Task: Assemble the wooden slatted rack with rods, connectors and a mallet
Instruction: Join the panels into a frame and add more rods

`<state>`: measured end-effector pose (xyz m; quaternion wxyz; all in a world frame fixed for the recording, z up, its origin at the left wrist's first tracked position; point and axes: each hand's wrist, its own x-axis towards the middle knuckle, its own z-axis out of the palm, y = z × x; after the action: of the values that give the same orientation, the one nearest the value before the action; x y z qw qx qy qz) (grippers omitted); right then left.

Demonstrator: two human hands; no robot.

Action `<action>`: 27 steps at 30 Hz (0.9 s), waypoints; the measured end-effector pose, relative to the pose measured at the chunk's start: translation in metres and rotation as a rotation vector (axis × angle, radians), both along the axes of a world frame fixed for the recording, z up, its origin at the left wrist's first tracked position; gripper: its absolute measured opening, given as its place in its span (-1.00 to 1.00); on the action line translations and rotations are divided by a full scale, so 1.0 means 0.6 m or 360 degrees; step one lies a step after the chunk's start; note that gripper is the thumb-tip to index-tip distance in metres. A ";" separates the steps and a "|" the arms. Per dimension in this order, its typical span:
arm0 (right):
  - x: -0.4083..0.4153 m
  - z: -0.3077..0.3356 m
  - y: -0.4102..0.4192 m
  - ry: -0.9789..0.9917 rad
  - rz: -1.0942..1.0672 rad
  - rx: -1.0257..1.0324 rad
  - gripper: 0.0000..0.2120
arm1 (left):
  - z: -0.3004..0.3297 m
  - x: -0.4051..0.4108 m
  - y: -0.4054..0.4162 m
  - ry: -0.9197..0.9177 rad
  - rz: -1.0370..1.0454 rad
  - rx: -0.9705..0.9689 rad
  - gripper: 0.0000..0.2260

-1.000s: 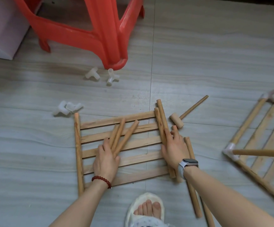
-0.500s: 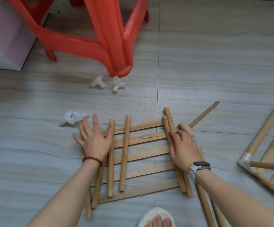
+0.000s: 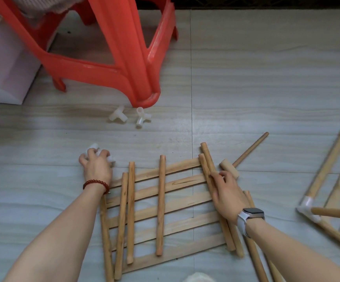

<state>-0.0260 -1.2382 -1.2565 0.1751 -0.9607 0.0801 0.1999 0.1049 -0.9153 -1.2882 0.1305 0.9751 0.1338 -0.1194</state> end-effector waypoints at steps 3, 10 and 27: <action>-0.005 0.007 -0.007 0.0025 -0.0030 0.0027 -0.63 | 0.006 -0.013 -0.017 -0.0053 -0.0178 -0.0023 -0.78; -0.018 0.010 -0.017 -0.0011 -0.0157 0.0131 -0.70 | 0.025 -0.022 -0.054 -0.0311 0.0022 -0.0226 -0.76; -0.041 0.288 -0.050 -0.0442 0.0028 0.0756 -0.68 | 0.316 -0.192 -0.326 0.0788 0.0007 -0.2285 -0.61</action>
<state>-0.0506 -1.2684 -1.0836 0.4030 -0.9116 -0.0021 0.0810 -0.0103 -1.1111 -1.0987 0.6995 0.5953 0.0506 -0.3922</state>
